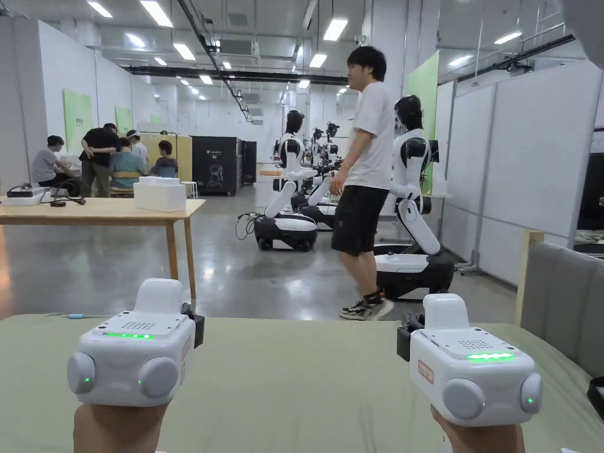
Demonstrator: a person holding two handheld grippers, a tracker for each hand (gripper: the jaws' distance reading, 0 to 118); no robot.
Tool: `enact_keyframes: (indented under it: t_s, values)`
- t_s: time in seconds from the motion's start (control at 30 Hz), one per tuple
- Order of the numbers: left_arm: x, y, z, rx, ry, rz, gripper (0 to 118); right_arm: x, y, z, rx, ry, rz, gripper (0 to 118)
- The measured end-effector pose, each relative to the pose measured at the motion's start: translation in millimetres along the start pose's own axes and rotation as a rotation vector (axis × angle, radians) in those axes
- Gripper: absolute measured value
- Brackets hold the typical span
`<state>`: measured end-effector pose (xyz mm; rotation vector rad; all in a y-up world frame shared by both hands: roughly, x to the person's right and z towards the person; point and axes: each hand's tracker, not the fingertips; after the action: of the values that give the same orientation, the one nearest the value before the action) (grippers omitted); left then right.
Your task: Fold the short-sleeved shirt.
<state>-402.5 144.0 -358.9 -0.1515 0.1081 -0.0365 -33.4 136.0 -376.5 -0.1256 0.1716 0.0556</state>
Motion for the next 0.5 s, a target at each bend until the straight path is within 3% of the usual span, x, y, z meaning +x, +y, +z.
enact_keyframes:
  t_s: [0.07, 0.1, 0.2, 0.3, 0.37, 0.5]
  values:
    - [2.0, 1.4, 1.1, 0.000, -0.002, 0.001, 68, 0.1, 0.7, -0.3, -0.009, 0.008, -0.006, 28]
    - [2.2, 1.5, 1.1, -0.004, -0.005, 0.006, 80, -0.4, 0.6, -0.5, -0.013, 0.011, -0.006, 35]
    - [3.3, 0.3, 1.9, 0.002, -0.006, 0.015, 92, -2.9, 1.1, 0.5, -0.014, 0.017, 0.002, 63]
    - [3.0, -0.5, 1.9, 0.015, -0.001, 0.008, 99, -5.4, 1.9, 0.8, -0.004, 0.022, 0.008, 71]
    - [1.8, -1.3, 3.0, 0.024, -0.001, 0.008, 115, -6.2, 2.8, 1.5, 0.002, 0.027, 0.011, 90]
    - [0.8, -0.7, 7.5, 0.056, 0.006, 0.009, 118, -8.8, 6.6, 5.0, 0.028, 0.026, 0.007, 110]
